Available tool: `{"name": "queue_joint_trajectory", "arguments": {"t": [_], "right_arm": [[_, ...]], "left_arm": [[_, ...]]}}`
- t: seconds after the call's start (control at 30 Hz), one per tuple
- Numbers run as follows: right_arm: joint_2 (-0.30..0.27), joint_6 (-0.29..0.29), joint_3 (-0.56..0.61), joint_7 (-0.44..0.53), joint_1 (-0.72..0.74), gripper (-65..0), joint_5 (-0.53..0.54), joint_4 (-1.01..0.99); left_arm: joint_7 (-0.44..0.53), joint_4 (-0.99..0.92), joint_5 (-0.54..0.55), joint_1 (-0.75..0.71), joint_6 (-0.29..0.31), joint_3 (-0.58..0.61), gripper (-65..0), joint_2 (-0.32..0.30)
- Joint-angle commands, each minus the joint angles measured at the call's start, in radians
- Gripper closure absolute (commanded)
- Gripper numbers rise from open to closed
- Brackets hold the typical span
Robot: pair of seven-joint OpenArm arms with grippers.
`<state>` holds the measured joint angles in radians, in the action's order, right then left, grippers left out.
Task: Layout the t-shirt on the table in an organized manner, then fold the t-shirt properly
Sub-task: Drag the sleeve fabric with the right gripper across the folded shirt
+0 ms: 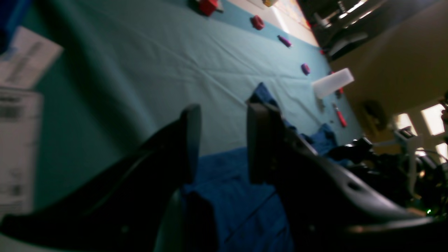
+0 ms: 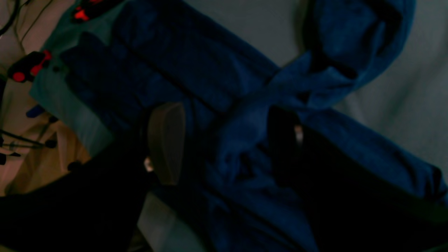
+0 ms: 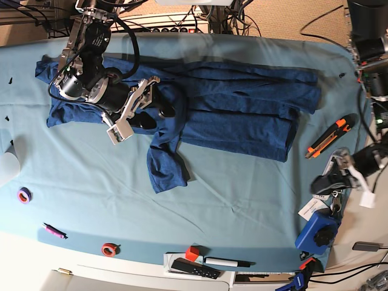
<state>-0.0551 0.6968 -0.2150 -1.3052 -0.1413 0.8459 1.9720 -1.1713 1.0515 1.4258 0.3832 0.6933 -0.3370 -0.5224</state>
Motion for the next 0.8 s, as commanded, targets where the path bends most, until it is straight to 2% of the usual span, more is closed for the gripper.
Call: {"name": "queue_joint_trajectory", "arguments": {"t": [0.0, 0.1, 0.23, 0.27, 0.37, 0.43, 0.57, 0.77], "right_arm": [[-0.006, 0.001, -0.003, 0.055, 0.015, -36.6, 0.022, 0.017], [-0.011, 0.001, -0.032, 0.19, 0.043, -36.6, -0.049, 0.017], [-0.006, 0.001, -0.118, 0.405, 0.113, -36.6, -0.215, 0.017], [-0.002, 0.001, -0.14, 0.424, 0.135, -36.6, -0.264, 0.017], [-0.003, -0.102, -0.176, 0.436, 0.196, -36.6, -0.409, -0.009], [-0.003, -0.137, -0.182, 0.472, 0.23, -36.6, -0.447, -0.084], [-0.003, -0.14, -0.179, 0.547, 0.32, -36.6, -0.451, -0.341], [-0.003, -0.125, -0.179, 0.554, 0.499, -36.6, -0.443, -0.781]], "left_arm": [[0.027, 0.016, 0.032, 0.027, 0.005, -0.006, -23.4, -0.002], [0.029, 0.016, 0.015, 0.027, 0.005, -0.006, -23.2, 0.054], [0.042, 0.016, -0.049, 0.026, 0.005, -0.006, -23.2, 0.117], [0.046, 0.016, -0.061, 0.027, 0.005, -0.005, -23.2, 0.129], [0.058, 0.016, -0.065, 0.027, 0.005, 0.003, -23.2, 0.148], [0.073, 0.016, -0.066, 0.027, 0.005, 0.019, -23.2, 0.154], [0.081, 0.016, -0.065, 0.027, 0.005, 0.076, -23.2, 0.154], [0.082, 0.016, -0.065, 0.027, 0.005, 0.144, -23.2, 0.154]]}}
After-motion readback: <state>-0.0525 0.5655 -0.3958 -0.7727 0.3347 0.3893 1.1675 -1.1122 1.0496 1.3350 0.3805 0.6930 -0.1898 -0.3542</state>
